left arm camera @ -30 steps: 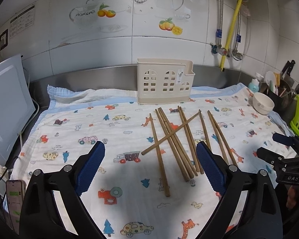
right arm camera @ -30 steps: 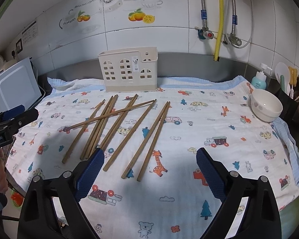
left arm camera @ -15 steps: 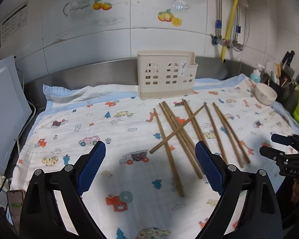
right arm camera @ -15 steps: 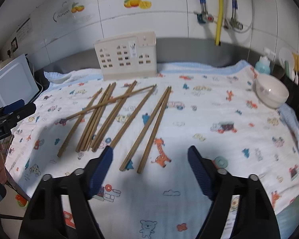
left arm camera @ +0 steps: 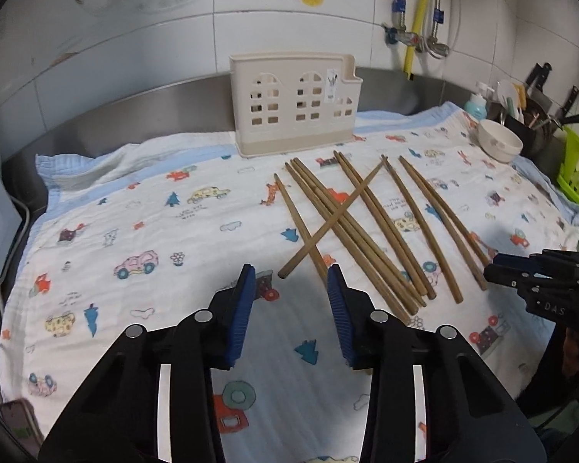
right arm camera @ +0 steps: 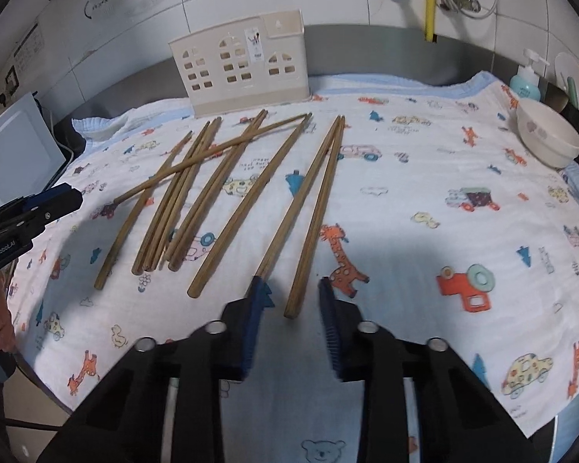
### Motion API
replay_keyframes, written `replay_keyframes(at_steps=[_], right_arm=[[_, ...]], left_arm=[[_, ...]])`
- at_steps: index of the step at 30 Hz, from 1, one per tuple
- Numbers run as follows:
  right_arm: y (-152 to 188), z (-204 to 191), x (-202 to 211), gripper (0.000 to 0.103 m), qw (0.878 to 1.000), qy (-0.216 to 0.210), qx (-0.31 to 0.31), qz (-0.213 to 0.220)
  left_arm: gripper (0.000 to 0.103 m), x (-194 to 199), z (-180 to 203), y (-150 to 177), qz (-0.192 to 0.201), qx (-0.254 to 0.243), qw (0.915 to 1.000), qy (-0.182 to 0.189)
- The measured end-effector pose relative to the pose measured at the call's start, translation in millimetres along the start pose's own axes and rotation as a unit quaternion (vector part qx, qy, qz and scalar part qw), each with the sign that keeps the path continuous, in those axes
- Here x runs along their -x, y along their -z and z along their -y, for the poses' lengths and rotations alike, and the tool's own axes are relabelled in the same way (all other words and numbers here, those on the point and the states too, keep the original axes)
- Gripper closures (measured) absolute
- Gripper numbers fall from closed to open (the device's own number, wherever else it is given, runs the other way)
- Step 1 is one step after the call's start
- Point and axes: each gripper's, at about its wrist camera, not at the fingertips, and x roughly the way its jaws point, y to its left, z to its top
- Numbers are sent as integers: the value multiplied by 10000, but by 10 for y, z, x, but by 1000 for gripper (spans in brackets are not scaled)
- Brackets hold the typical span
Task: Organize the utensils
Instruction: 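Close the left tool on one wooden chopstick while the right tool grasps another, then lift the left tool's chopstick into the beige holder while the right tool carries its own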
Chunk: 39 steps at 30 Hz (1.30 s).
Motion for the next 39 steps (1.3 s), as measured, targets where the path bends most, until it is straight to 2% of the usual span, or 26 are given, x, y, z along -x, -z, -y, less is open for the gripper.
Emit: replay_keyframes(at_steps=[5,8,11,13,15,22,29,33,39], right_arm=[[-28,15,-34,89,9999,129,-26,17],[-31,36,-38,94,9998,163,-84,37],[-35,57,-36,95,9997,198,-119,44],[-36,57,-34,95,9997,239,-102,46],[-39,67,-41,95,9996,253,-103,35],[-49,65,-70,95,9996,278,-93,50],[-34,94,-51,96,9995,270,-118,110],[-47,134,56,96,9991,309,-129,253],[-214,183,419,97,9958,446,98,799]], left_arm=[[65,-129,-13,-24,-131,-210,9996,153],[72,-258,-24,-61,-281,-275,9988,301],[72,-390,-30,-105,-388,-353,9977,425],[78,-498,-13,-132,-491,-485,9965,475],[78,-589,-10,-145,-563,-561,9956,490],[84,-803,-71,-148,-770,-554,9927,748],[98,-776,-7,-148,-688,-659,9926,752],[98,-684,2,-150,-567,-531,9944,714],[98,-388,50,-204,-235,-423,9968,629]])
